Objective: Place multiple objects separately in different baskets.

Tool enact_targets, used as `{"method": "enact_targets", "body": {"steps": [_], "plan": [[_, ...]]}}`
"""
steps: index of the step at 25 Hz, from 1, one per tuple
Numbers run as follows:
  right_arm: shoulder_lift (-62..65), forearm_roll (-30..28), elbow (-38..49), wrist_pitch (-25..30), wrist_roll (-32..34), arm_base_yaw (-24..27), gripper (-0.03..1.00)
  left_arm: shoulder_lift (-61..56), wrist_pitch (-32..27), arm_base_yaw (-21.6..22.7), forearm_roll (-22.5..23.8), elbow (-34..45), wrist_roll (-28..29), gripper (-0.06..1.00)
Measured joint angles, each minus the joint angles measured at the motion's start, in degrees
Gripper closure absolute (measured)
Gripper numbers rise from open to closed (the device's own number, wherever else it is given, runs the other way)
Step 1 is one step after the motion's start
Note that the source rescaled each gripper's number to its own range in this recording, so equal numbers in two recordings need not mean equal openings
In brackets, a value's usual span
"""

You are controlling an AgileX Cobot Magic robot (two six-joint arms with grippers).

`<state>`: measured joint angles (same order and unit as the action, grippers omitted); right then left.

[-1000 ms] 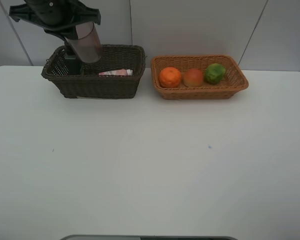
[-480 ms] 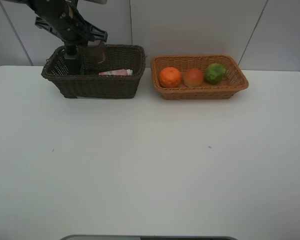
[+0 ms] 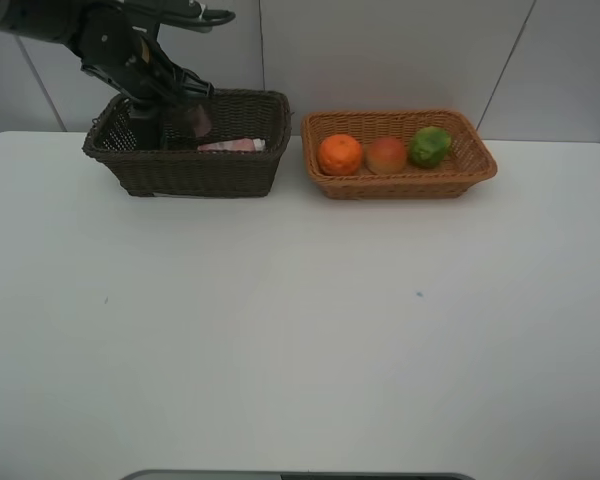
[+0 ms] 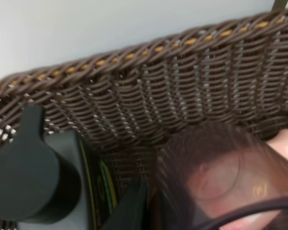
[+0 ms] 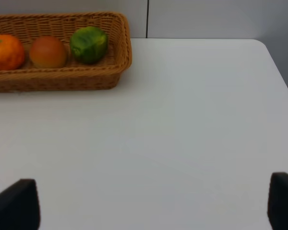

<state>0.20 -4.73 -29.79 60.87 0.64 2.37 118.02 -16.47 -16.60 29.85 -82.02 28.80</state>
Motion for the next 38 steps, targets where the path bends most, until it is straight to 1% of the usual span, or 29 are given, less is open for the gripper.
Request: {"method": "enact_targets", "body": {"steps": [9,10,11,12,13,15,17,18,20,23,28,31,35,38], "plan": [[0.0,0.0,0.0,0.0,0.0,0.0,-0.03,1.38,0.0,0.0,-0.07,0.0,0.0,0.94],[0.0,0.0,0.0,0.0,0.0,0.0,-0.03,1.38,0.0,0.0,-0.25,0.0,0.0,0.92],[0.0,0.0,0.0,0.0,0.0,0.0,-0.03,1.38,0.0,0.0,-0.64,0.0,0.0,0.88],[0.0,0.0,0.0,0.0,0.0,0.0,-0.03,1.38,0.0,0.0,-0.97,0.0,0.0,0.81],[0.0,0.0,0.0,0.0,0.0,0.0,-0.03,1.38,0.0,0.0,-1.35,0.0,0.0,0.7],[0.0,0.0,0.0,0.0,0.0,0.0,-0.03,1.38,0.0,0.0,-1.73,0.0,0.0,0.43],[0.0,0.0,0.0,0.0,0.0,0.0,-0.03,1.38,0.0,0.0,-1.78,0.0,0.0,0.21],[0.0,0.0,0.0,0.0,0.0,0.0,-0.03,1.38,0.04,0.0,-1.84,0.0,0.0,0.13],[0.0,0.0,0.0,0.0,0.0,0.0,-0.03,1.38,0.04,0.0,-1.92,0.0,0.0,0.06],[0.0,0.0,0.0,0.0,0.0,0.0,-0.03,1.38,0.04,0.0,-1.97,0.0,0.0,0.03],[0.0,0.0,0.0,0.0,0.0,0.0,-0.03,0.66,-0.01,0.0,-2.17,0.0,0.0,0.03],[0.0,0.0,0.0,0.0,0.0,0.0,-0.03,-0.93,-0.71,0.0,-3.37,0.0,0.0,0.03],[0.0,0.0,0.0,0.0,0.0,0.0,-0.03,-4.53,-5.31,-0.26,-6.32,0.0,-1.16,0.03],[0.0,0.0,0.0,0.0,0.0,0.0,-0.03,-8.59,-9.26,-0.35,-10.29,0.0,-4.56,0.03]]}}
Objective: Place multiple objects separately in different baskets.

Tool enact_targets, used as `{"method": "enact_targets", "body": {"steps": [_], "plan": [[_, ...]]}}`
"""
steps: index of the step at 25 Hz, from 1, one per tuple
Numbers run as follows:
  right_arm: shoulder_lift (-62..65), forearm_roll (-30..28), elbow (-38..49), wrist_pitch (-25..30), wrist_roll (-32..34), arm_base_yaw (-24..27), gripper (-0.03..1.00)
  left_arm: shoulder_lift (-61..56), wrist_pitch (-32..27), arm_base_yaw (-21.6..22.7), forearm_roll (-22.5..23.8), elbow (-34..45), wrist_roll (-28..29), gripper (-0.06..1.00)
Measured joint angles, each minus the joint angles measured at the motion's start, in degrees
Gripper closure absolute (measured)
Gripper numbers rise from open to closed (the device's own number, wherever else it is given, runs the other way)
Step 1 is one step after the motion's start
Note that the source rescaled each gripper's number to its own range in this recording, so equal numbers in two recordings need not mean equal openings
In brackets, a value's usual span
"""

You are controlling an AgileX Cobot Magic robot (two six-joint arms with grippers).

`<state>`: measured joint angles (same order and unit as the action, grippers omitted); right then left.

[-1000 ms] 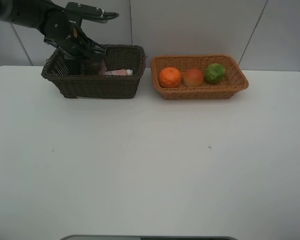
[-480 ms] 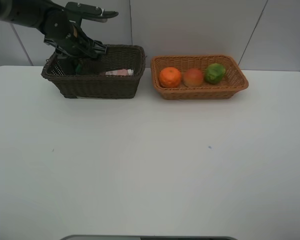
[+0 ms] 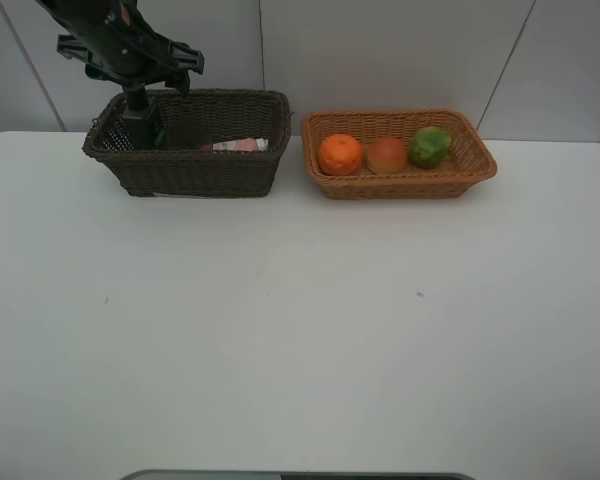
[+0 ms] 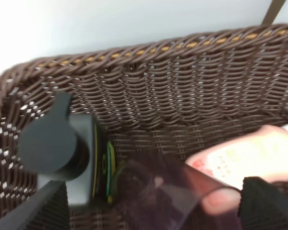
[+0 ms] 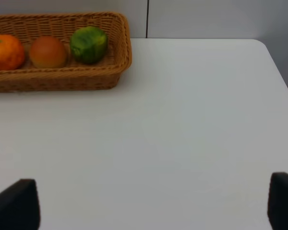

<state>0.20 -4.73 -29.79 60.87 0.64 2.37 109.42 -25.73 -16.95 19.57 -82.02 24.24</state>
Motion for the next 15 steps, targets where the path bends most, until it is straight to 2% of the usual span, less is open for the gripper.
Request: {"method": "enact_targets", "body": {"steps": [7,13,15], "plan": [[0.0,0.0,0.0,0.0,0.0,0.0,-0.03,-11.3,-12.43,0.66,-7.84,-0.07,-8.09,0.03],[0.0,0.0,0.0,0.0,0.0,0.0,-0.03,-21.57,-24.94,6.14,-8.27,0.66,-10.7,0.03],[0.0,0.0,0.0,0.0,0.0,0.0,-0.03,-26.04,-27.3,7.68,-8.22,2.51,-11.9,0.03]]}}
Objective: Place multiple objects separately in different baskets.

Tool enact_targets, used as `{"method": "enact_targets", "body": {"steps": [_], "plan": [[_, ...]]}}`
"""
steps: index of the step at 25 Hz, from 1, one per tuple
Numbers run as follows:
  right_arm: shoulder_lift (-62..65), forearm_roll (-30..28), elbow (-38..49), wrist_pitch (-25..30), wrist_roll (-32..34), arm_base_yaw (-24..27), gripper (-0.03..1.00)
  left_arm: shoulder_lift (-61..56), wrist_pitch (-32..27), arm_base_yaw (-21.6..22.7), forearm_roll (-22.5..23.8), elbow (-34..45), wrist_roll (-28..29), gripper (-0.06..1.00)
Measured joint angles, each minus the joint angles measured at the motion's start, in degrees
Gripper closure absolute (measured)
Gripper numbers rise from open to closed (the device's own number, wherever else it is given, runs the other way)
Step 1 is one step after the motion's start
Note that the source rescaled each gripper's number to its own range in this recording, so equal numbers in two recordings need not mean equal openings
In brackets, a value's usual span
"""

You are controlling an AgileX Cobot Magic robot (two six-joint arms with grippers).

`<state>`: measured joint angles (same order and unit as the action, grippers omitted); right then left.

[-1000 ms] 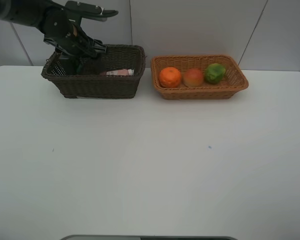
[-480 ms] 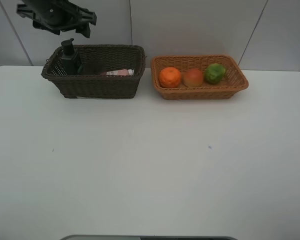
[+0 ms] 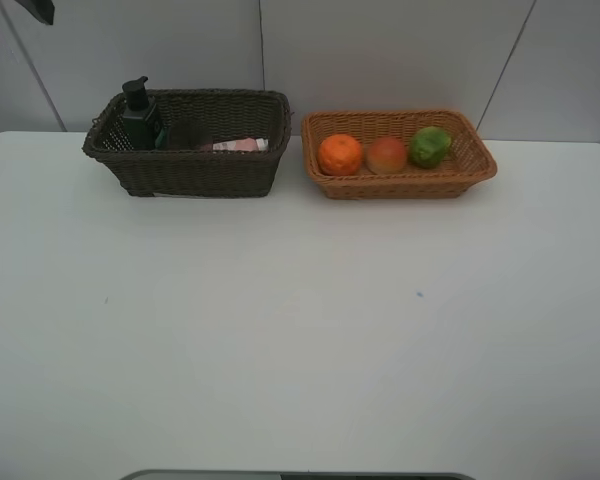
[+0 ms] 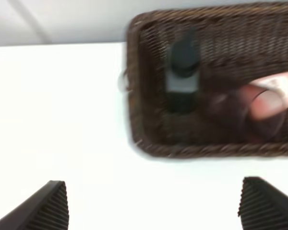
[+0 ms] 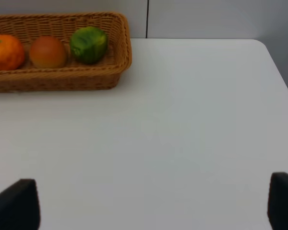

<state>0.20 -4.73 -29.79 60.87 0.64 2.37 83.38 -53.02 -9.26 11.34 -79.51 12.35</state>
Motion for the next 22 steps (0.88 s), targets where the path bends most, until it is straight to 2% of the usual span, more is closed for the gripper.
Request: {"method": "enact_targets", "body": {"steps": [4,9,16,22], "plan": [[0.0,0.0,0.0,0.0,0.0,0.0,-0.03,-11.63,-2.12,1.63,-0.41,7.17,-1.04,0.03],[0.0,0.0,0.0,0.0,0.0,0.0,-0.03,-28.67,-4.84,1.71,-3.74,16.4,-2.39,0.03],[0.0,0.0,0.0,0.0,0.0,0.0,-0.03,-49.28,-12.23,1.71,-7.25,24.54,-8.07,0.03],[0.0,0.0,0.0,0.0,0.0,0.0,-0.03,-63.72,-13.25,1.71,-7.3,31.03,-10.94,0.03]]}}
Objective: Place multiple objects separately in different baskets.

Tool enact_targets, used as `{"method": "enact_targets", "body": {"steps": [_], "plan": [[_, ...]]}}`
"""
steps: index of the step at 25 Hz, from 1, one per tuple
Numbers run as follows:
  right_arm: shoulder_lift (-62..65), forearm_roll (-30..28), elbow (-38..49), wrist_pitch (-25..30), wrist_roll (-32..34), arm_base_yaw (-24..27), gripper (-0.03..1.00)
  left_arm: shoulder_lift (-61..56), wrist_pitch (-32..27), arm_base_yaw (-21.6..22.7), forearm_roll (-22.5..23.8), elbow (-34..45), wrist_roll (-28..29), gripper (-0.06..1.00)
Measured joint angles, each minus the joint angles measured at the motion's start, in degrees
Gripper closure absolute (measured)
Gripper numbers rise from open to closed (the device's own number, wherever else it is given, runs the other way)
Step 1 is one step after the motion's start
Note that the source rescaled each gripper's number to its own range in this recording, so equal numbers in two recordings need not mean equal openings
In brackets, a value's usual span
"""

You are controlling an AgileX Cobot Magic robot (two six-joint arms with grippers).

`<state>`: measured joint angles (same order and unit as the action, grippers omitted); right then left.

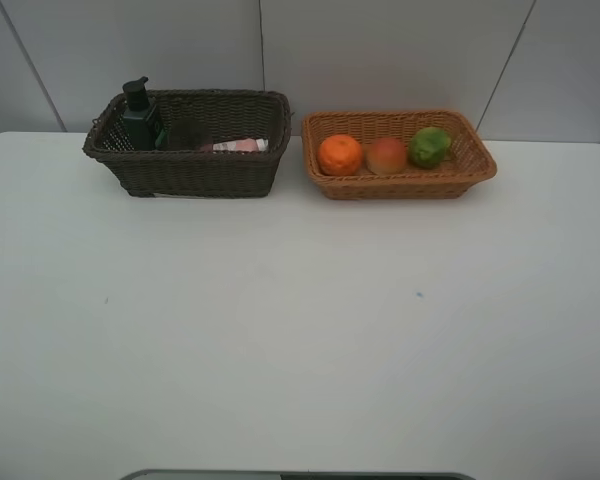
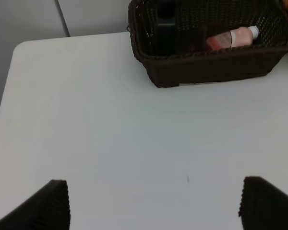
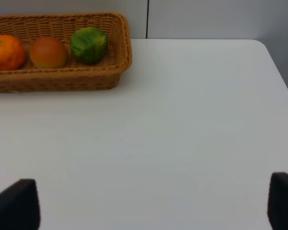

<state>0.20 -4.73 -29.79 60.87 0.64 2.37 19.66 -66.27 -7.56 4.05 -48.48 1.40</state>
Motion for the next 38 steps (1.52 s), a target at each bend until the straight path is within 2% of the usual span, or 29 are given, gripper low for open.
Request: {"method": "enact_targets", "body": {"steps": [4,6,9,13,38], "plan": [[0.0,0.0,0.0,0.0,0.0,0.0,-0.03,-8.06,1.83,0.0,-0.36,7.49,-0.1,0.03],[0.0,0.0,0.0,0.0,0.0,0.0,-0.03,-11.18,3.66,0.0,-1.93,10.87,-0.1,0.03],[0.0,0.0,0.0,0.0,0.0,0.0,-0.03,-14.48,5.21,0.0,-4.96,15.54,-0.21,0.03],[0.0,0.0,0.0,0.0,0.0,0.0,-0.03,-15.83,5.27,0.0,-5.82,19.3,-0.25,0.03],[0.0,0.0,0.0,0.0,0.15,0.0,-0.03,-20.08,5.36,0.0,-6.34,19.62,-0.25,0.03]]}}
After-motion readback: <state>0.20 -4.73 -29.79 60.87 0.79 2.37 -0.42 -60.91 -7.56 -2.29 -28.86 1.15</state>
